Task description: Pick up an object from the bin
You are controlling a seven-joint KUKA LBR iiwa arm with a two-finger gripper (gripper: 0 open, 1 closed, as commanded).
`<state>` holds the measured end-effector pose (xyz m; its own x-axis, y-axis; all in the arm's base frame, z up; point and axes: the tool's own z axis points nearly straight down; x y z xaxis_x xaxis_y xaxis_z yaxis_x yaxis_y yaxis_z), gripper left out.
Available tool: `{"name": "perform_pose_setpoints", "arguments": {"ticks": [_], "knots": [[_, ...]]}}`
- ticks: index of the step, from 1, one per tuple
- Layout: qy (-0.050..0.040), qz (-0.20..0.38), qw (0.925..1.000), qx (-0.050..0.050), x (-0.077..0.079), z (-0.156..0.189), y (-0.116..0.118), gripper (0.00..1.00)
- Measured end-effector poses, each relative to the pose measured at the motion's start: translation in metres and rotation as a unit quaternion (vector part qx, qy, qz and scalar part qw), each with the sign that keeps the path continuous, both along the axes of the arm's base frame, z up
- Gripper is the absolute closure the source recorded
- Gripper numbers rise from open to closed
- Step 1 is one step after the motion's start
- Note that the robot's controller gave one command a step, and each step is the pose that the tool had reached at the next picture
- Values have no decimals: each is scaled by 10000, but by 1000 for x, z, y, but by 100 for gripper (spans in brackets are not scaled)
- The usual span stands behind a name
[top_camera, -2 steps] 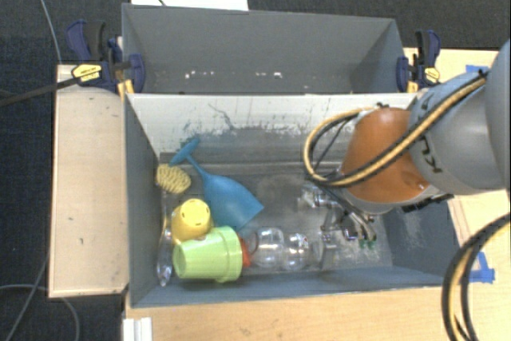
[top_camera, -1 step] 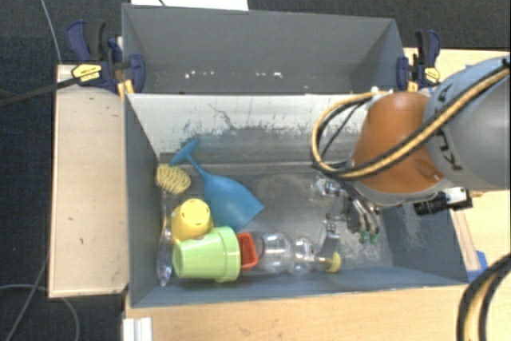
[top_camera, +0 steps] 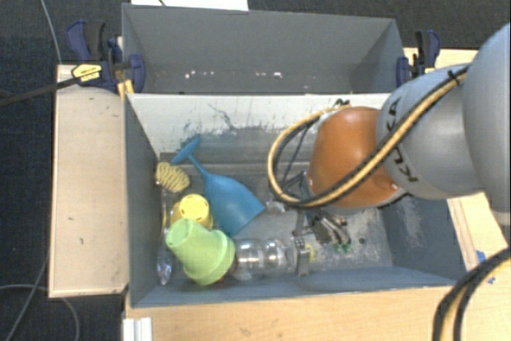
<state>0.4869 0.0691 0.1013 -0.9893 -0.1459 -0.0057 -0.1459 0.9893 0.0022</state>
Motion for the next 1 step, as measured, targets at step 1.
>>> {"name": "perform_pose_setpoints", "arguments": {"ticks": [1], "knots": [[-78,329,9994,-47,-8,-31,-2,0]]}}
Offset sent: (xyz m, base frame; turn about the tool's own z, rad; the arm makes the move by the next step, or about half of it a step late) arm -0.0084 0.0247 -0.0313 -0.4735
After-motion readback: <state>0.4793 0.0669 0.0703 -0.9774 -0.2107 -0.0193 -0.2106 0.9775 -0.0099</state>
